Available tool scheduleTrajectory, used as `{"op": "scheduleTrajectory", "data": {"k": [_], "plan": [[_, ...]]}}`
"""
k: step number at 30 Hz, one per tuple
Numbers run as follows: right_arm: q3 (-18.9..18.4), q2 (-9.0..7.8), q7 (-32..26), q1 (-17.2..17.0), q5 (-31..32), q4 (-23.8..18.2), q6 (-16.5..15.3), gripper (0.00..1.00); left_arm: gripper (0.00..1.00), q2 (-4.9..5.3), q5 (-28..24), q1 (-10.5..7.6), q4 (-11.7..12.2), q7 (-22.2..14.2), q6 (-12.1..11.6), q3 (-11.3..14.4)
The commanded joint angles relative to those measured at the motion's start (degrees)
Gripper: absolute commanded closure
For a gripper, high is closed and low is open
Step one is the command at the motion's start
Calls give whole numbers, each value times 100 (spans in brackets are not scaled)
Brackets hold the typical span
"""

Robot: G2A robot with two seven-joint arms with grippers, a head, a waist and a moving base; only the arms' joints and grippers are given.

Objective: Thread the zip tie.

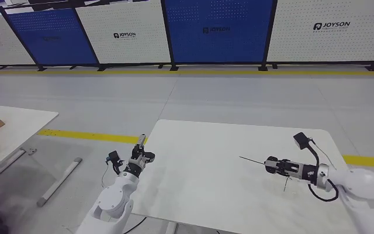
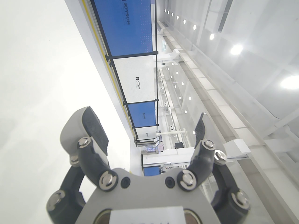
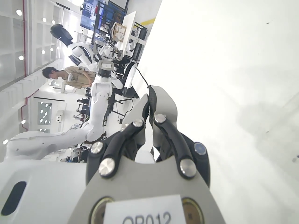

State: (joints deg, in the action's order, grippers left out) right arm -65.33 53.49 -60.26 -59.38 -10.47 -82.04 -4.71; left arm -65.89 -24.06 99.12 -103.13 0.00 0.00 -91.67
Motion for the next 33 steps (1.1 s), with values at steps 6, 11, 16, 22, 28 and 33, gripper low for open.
{"op": "scheduleTrajectory", "data": {"k": [6, 11, 16, 22, 28, 33], "plan": [[127, 31, -19, 110, 5, 111, 84, 100, 0, 0, 0, 0, 0, 0, 0, 0], [127, 31, -19, 110, 5, 111, 84, 100, 0, 0, 0, 0, 0, 0, 0, 0], [139, 41, 165, 57, 85, -5, -46, 100, 0, 0, 0, 0, 0, 0, 0, 0], [459, 108, 178, 154, 505, -65, -532, 100, 0, 0, 0, 0, 0, 0, 0, 0], [783, 205, 478, 358, 915, 114, -404, 100, 0, 0, 0, 0, 0, 0, 0, 0], [783, 205, 478, 358, 915, 114, -404, 100, 0, 0, 0, 0, 0, 0, 0, 0]]}}
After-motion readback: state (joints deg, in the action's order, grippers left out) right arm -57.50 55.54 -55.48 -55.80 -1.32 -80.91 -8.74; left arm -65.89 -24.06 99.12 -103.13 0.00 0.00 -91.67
